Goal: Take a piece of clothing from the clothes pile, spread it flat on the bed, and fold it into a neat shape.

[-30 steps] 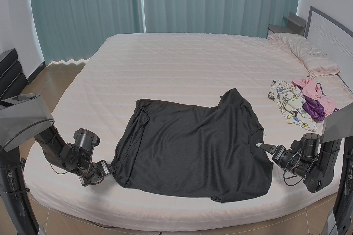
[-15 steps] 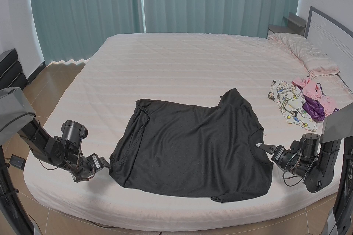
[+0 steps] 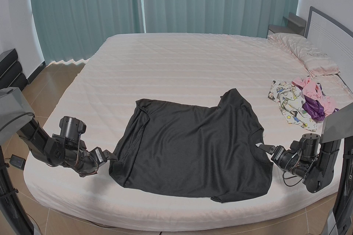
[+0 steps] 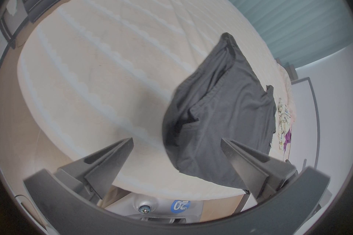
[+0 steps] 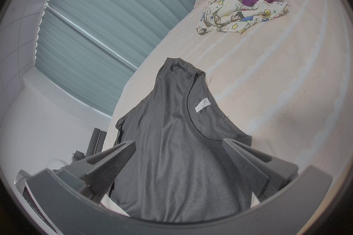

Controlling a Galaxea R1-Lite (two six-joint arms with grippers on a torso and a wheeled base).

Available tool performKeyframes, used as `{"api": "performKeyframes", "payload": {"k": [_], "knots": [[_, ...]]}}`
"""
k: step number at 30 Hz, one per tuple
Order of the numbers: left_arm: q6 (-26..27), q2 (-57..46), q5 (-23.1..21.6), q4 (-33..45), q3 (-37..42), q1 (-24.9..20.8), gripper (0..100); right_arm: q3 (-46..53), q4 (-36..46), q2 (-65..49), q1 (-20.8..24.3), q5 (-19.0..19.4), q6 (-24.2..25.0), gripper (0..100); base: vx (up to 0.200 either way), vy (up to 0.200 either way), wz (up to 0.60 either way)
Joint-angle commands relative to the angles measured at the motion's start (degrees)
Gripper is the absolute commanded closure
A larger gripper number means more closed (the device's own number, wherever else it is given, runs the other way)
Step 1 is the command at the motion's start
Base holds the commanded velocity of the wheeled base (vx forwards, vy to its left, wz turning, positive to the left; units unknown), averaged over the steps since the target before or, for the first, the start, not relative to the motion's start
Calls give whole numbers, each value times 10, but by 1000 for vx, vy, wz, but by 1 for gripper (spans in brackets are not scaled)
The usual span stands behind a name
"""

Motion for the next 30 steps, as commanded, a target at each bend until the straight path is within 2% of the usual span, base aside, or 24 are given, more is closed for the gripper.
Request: {"api": "performKeyframes", "payload": {"k": [1, 9, 10, 14, 18, 30], "knots": [[0, 26, -3, -26, -1, -10, 0, 1, 0, 1, 1, 1, 0, 0, 0, 0, 0], [19, 80, 11, -49, -31, -40, 0, 0, 0, 6, 4, 0, 0, 0, 0, 0, 0], [33, 90, 15, -48, -35, -40, 100, 0, 0, 8, 4, 0, -1, 0, 0, 0, 0], [58, 113, 39, -47, -43, -37, 100, 0, 0, 9, 4, 0, 0, 0, 0, 0, 0], [59, 112, 91, -44, -34, -33, 100, 0, 0, 9, 4, 0, -1, 0, 0, 0, 0], [65, 61, 96, 32, -5, 2, 100, 0, 0, 9, 4, 0, -1, 0, 0, 0, 0]]}}
